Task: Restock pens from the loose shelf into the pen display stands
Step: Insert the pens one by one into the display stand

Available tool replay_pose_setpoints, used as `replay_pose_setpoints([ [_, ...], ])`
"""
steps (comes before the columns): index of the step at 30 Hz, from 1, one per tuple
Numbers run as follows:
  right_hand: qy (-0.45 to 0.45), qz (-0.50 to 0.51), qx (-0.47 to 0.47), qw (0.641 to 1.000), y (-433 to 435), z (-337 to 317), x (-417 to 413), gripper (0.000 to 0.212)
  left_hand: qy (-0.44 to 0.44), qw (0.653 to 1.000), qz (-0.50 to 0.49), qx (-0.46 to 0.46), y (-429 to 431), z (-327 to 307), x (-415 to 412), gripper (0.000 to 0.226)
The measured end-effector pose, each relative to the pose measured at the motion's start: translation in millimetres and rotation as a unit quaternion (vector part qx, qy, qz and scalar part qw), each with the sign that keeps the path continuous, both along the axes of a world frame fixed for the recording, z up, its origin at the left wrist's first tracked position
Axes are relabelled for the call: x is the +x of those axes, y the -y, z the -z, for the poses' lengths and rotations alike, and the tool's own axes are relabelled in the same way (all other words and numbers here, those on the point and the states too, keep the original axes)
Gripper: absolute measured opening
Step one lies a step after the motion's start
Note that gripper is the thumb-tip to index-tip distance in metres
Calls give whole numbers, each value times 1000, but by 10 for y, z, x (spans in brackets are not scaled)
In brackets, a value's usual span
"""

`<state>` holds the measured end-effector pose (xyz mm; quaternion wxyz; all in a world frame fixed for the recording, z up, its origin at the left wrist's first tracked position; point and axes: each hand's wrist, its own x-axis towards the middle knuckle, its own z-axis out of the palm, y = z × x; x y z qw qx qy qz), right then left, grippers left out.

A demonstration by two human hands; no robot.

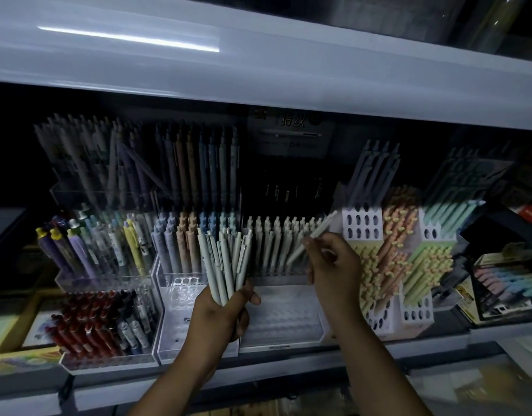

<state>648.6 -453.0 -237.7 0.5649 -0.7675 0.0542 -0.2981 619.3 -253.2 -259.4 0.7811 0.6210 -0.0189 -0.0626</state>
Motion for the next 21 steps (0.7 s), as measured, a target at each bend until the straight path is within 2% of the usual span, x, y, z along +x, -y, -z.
replay_pose_setpoints([
  [3, 25, 44, -110, 993, 133, 113, 70, 16, 0, 1000, 8, -4, -5, -18, -5, 22],
  [7, 28, 76, -178, 981, 185, 240, 118, 24, 2, 1000, 13, -7, 2, -48, -21, 15],
  [16, -41, 73, -262, 961, 212, 406, 306, 33, 0, 1000, 2, 3, -11, -71, -35, 23],
  [21, -75, 75, -287, 952, 193, 539, 306, 24, 1, 1000, 3, 3, -6, -82, -65, 19],
])
